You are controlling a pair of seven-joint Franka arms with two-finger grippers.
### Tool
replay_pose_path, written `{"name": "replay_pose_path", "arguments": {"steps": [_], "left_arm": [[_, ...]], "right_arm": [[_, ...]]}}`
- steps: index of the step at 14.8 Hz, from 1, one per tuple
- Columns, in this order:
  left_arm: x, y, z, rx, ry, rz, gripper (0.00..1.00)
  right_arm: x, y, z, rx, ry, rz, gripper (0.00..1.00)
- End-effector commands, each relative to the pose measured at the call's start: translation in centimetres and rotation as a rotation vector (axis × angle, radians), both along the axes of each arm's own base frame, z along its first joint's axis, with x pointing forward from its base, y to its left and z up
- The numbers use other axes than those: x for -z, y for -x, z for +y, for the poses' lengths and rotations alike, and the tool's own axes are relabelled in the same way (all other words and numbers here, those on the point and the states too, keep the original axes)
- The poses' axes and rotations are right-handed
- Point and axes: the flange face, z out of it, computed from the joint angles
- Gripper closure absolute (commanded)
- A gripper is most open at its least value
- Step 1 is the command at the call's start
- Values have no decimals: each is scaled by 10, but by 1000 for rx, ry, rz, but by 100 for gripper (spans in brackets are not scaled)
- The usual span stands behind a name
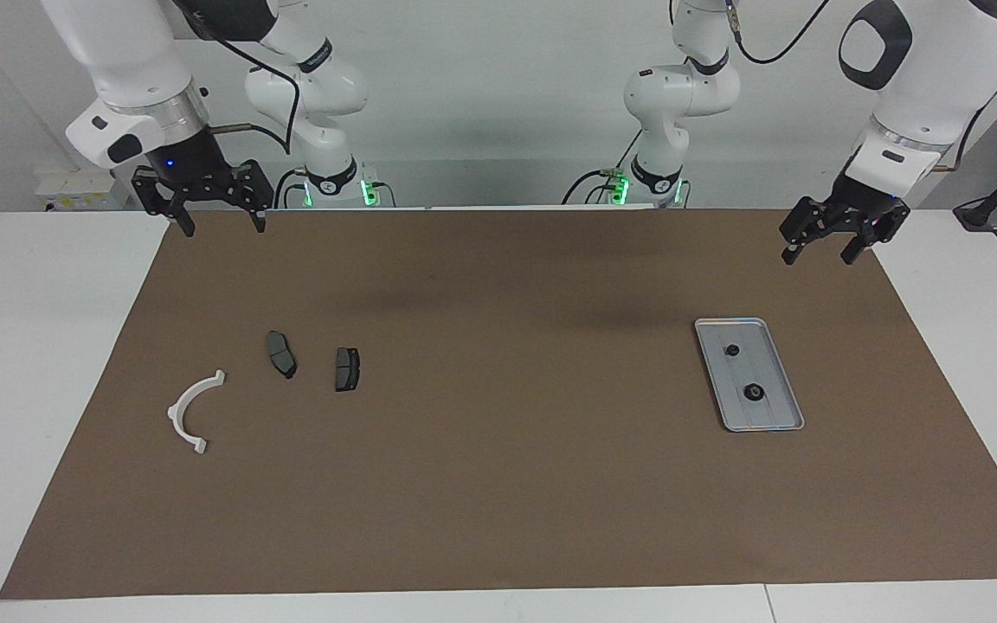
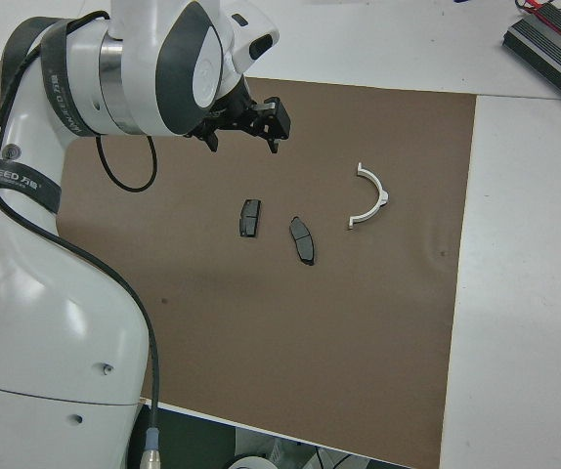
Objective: Pick bearing gear from pile to tray
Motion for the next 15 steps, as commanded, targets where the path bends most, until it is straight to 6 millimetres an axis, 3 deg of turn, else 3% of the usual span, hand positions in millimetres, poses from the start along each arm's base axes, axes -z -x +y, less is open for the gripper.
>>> {"name": "replay_pose_path", "arguments": {"steps": [1,3,7,9,10,15], "left_arm": [[-7,9,-9,-3,11,18,0],[-9,12,-12,-1,10,41,0],[-40,14,-12,6,3,75,0],[-36,10,-22,33,-38,110,0],[-39,11,-40,69,-57,111,0],[-47,13,-40,72,-56,114,0]], "right_arm": [[-1,3,0,17,-17,-14,0],[-1,3,0,17,-17,-14,0],[-1,3,0,17,-17,-14,0],[-1,3,0,17,-17,-14,0],[-1,3,-1,18,-17,-14,0],[-1,3,-1,17,-17,-14,0]]}}
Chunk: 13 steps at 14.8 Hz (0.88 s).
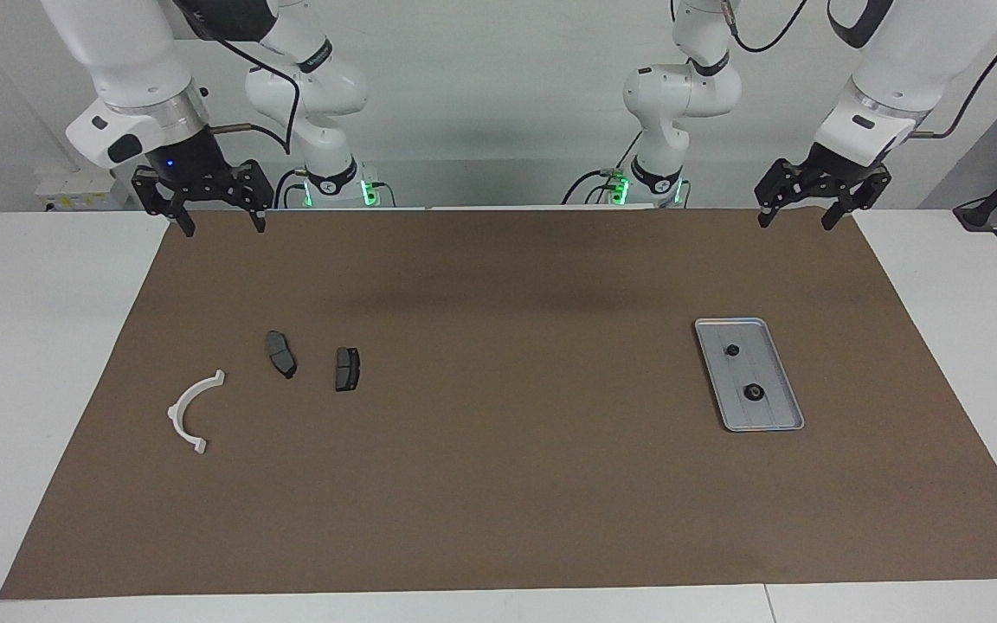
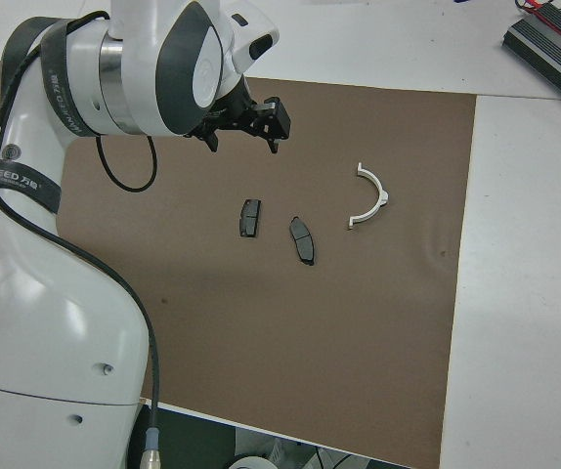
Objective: Pick bearing gear from pile to tray
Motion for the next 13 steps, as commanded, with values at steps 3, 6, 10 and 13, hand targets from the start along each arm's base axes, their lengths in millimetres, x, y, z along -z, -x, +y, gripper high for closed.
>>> {"name": "replay_pose_path", "arguments": {"steps": [3,6,10,13], "left_arm": [[-11,0,3,-3,-18,1,0],[-12,2,2,0,-24,-4,0],[-13,0,2,2,-24,-22,0],[-12,-2,1,10,-22,-39,0]], "right_arm": [[-1,3,-1,17,-17,-16,0],[-1,3,-1,17,-17,-16,0],[-1,3,-1,17,-17,-16,0],[-1,3,-1,17,-17,-16,0]]}}
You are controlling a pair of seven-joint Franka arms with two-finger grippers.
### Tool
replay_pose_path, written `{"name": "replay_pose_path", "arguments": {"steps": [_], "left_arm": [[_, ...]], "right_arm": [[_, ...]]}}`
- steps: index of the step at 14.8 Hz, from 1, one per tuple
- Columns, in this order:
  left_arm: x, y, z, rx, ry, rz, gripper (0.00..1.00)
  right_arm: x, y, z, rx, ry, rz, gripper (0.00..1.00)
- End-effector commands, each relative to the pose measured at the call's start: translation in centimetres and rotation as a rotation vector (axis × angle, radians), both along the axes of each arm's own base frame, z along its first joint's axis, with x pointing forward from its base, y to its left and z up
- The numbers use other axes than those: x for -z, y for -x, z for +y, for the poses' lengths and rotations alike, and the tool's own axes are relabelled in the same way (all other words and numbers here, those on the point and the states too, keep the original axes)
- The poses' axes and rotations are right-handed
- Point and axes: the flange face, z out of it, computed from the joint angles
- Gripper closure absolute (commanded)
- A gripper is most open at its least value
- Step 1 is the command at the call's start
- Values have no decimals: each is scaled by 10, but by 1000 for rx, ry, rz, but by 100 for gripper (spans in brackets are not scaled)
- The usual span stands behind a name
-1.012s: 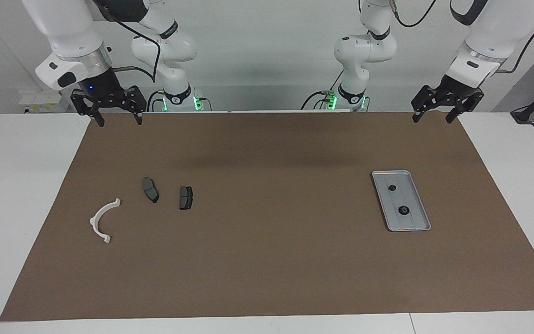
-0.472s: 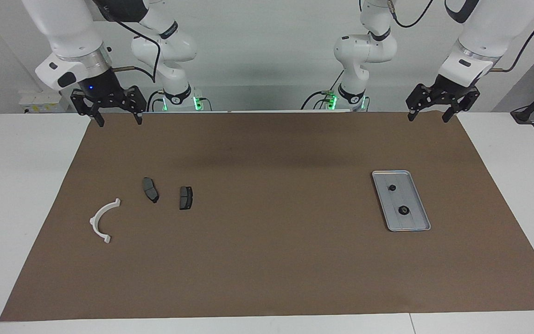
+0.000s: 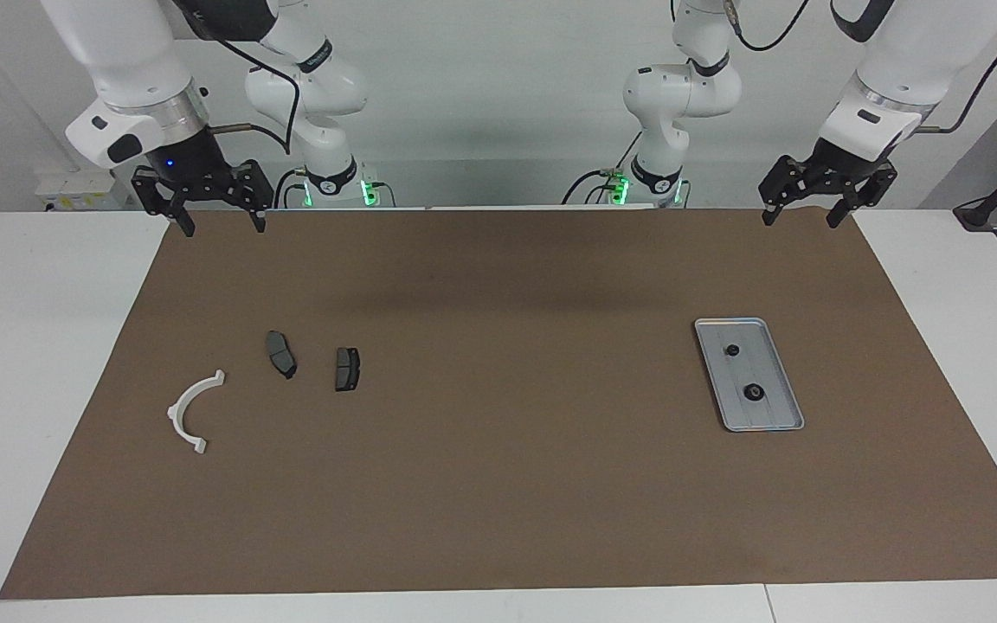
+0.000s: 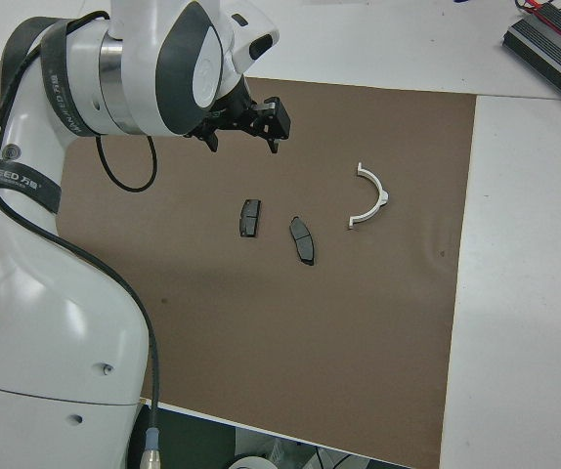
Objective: Pick bearing gear from pile to tray
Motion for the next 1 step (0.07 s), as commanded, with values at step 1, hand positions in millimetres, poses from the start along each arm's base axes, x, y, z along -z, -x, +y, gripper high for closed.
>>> {"name": "replay_pose_path", "arguments": {"steps": [1], "left_arm": [[-5,-2,0,10,-17,-21,0]], "right_arm": [[-1,3,-1,17,-17,-14,0]]}}
